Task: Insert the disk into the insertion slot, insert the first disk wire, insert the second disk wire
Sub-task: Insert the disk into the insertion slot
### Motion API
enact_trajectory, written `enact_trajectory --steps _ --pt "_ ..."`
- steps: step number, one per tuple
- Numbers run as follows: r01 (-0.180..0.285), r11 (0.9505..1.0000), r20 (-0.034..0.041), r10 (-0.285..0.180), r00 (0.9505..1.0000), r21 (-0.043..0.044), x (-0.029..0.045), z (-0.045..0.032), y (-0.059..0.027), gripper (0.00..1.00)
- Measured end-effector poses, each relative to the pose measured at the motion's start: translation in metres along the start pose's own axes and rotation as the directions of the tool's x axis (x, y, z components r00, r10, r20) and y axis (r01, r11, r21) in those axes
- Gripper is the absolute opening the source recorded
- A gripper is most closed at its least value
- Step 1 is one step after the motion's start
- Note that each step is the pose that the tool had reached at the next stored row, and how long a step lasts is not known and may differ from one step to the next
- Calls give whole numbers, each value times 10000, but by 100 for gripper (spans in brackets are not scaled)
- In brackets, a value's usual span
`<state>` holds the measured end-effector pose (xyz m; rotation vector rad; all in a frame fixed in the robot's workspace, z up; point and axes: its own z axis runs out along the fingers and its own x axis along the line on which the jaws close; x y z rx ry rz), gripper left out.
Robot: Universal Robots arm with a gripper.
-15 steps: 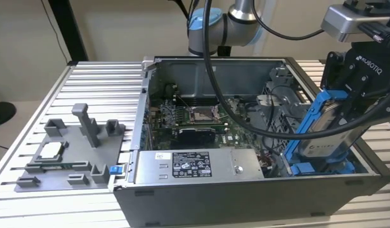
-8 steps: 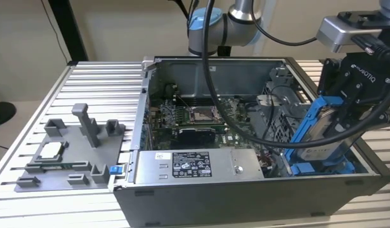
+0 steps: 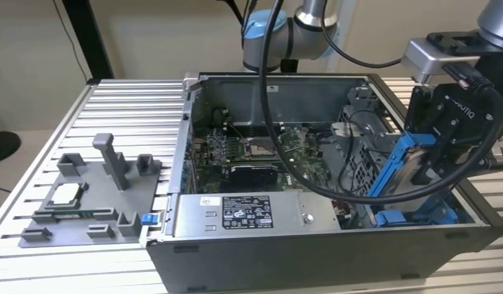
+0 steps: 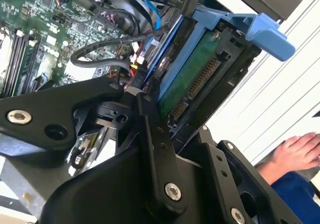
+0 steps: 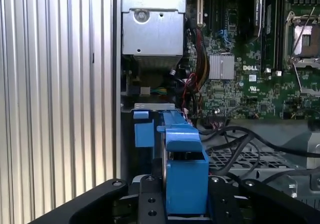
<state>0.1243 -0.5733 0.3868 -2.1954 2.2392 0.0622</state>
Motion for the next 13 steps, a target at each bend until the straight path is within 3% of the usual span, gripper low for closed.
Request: enact_trajectory --steps 5,6,10,13 --pt "0 10000 0 0 10000 0 1 51 -1 0" --pt "0 10000 3 0 10000 -2 2 50 -1 100" --pt "1 10000 71 0 10000 -34 0 -21 1 100" --pt "1 10000 117 -1 9999 -53 -4 -128 3 100"
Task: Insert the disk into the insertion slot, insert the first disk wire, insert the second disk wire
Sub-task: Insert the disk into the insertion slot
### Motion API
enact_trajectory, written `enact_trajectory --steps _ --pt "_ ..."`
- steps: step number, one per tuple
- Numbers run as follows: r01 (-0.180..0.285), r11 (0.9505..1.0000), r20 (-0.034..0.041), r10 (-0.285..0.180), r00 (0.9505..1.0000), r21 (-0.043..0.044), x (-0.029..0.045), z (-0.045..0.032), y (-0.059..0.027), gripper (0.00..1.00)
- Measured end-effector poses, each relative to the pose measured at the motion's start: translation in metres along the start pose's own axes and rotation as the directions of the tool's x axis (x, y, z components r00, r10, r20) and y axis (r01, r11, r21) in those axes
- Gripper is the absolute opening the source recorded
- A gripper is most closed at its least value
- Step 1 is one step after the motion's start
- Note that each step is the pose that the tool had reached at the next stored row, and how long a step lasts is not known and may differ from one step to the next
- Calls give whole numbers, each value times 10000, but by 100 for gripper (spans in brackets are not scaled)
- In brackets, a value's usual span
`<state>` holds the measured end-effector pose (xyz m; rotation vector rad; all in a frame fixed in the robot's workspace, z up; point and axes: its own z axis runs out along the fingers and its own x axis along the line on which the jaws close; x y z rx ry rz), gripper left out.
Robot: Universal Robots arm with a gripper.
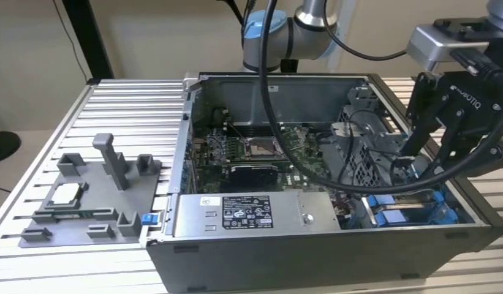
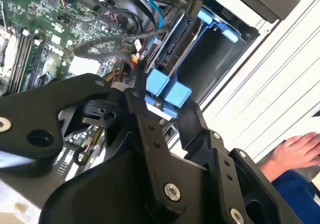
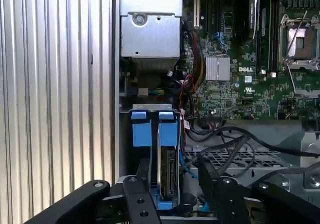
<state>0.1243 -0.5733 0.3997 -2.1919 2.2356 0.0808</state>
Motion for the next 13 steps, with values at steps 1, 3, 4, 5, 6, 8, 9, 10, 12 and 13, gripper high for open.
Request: enact_trajectory --steps 1,3,4,5,6,8,9,10,12,13 --pt "0 10000 11 0 10000 -1 -1 -27 1 100" --pt "1 10000 21 -1 10000 -1 -10 -44 1 100" --pt "3 10000 20 -3 10000 11 -26 -44 1 100" --pt "3 10000 21 -3 10000 38 -51 -43 2 100" --pt "4 10000 20 -4 10000 84 -81 -42 3 100" --pt "9 9998 21 -9 10000 178 -140 -32 3 100" --pt "10 9998 22 -11 10000 214 -157 -24 4 100" --pt "11 9997 23 -11 10000 236 -164 -13 3 100" --pt "-1 9997 25 0 10000 250 -164 22 3 100" --pt "-17 9997 24 16 10000 252 -163 39 3 100"
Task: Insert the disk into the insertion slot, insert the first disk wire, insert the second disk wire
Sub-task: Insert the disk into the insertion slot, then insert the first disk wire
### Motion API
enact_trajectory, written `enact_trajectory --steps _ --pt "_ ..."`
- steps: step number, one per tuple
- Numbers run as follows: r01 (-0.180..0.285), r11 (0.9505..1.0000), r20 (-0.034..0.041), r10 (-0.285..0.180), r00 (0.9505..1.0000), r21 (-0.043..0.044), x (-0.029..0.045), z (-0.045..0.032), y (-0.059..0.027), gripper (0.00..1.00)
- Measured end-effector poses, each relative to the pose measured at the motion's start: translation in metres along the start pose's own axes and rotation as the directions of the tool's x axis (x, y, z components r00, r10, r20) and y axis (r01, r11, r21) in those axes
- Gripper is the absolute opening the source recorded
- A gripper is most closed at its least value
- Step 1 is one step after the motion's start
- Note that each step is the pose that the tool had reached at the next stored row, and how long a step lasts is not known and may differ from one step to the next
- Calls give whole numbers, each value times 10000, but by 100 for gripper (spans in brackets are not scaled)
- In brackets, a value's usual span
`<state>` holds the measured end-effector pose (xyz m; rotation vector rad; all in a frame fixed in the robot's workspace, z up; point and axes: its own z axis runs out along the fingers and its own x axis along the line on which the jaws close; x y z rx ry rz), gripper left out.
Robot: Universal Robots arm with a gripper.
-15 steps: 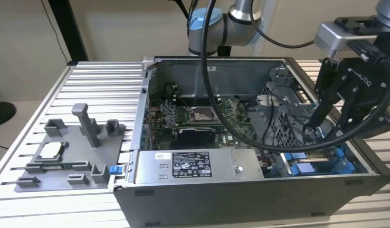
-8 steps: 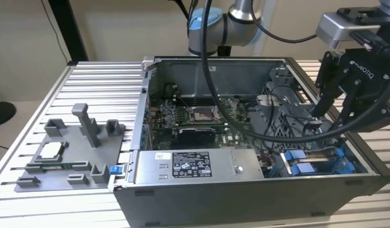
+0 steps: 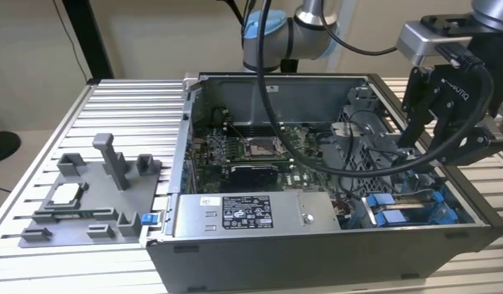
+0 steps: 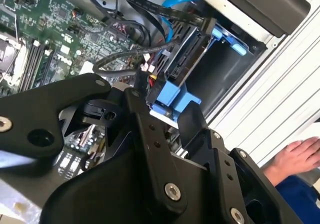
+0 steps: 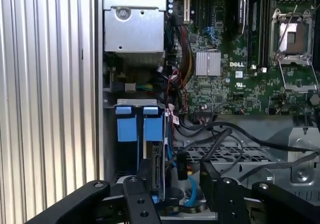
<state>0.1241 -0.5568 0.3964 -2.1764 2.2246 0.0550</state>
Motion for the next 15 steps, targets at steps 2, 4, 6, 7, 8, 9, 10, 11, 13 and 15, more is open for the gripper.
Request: enact_trajectory --steps 2,4,6,7,8,9,10,11,13,15 --pt "-33 10000 -1 33 10000 3 0 32 6 100" --pt "-46 10000 3 46 10000 3 0 43 18 100" --pt "-47 10000 24 47 10000 13 1 44 44 100" --pt "-47 10000 50 47 10000 21 1 45 57 100" --pt "-47 10000 83 47 10000 40 1 46 68 100" --pt "-46 10000 106 46 9999 73 1 47 73 100" --pt "-44 9999 117 42 9999 119 1 49 74 100" --pt "-41 9998 122 38 9999 194 1 51 74 100" --pt "-29 9990 127 23 9999 439 1 53 74 100" --pt "-24 9986 132 17 9999 531 1 59 74 100"
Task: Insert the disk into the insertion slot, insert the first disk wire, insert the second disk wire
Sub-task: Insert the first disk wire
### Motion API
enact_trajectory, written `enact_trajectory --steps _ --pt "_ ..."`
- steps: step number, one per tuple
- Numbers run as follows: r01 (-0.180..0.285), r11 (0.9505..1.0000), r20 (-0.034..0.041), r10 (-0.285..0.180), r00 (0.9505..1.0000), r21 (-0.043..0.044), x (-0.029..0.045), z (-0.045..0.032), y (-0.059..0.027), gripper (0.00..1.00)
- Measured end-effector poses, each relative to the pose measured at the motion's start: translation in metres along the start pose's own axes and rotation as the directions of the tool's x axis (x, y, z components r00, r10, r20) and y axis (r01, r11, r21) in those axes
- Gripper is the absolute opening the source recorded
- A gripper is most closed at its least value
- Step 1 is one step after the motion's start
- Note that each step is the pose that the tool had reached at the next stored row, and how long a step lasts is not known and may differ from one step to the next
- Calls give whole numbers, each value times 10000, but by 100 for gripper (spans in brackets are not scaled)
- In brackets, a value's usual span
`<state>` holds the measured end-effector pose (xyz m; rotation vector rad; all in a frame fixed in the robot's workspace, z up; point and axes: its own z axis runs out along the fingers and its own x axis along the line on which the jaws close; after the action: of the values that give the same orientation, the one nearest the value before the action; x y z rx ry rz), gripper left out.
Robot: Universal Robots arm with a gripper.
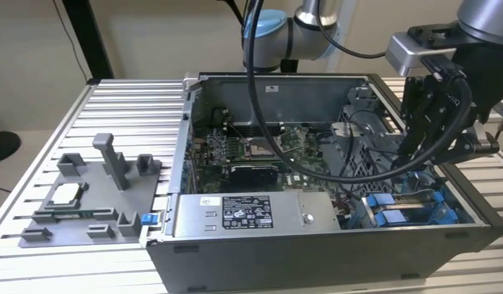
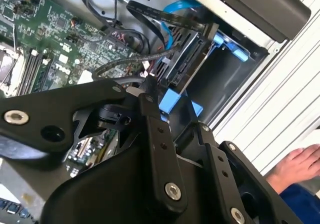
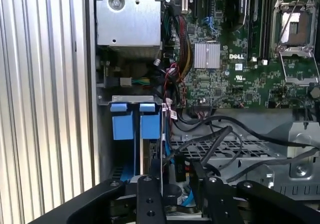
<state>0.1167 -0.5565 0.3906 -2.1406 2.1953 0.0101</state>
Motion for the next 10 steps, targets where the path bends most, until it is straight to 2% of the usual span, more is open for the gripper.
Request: enact_trajectory --steps 10 --pt "-29 10000 37 29 10000 1 2 10 52 100"
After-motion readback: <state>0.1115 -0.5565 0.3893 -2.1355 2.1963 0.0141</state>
